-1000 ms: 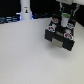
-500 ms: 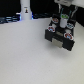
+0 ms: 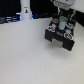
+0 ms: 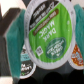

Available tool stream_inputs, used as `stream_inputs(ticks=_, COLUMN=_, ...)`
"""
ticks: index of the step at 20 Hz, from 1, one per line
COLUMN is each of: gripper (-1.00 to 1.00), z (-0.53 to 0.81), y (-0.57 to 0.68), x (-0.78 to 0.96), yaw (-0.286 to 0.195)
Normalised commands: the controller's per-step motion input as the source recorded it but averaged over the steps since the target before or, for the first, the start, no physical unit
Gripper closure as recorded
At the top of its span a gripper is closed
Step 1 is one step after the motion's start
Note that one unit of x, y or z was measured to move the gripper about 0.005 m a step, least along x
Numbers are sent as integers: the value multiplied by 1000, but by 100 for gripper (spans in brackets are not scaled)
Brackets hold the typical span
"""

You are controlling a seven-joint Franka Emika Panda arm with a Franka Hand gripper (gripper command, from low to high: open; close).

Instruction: Open the kcup holder, insert the kcup into the holder, and close the kcup holder

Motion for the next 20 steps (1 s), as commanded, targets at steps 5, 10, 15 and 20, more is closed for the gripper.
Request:
stream_inputs(ticks=5, gripper=100, z=-73, y=-174, x=-25, yaw=-13)
stream_inputs(ticks=10, gripper=100, z=-332, y=-34, x=-2, yaw=6)
stream_inputs(ticks=15, gripper=100, z=-251, y=64, x=9, yaw=20)
stream_inputs(ticks=20, gripper=-100, z=-6, y=146, x=48, yaw=49)
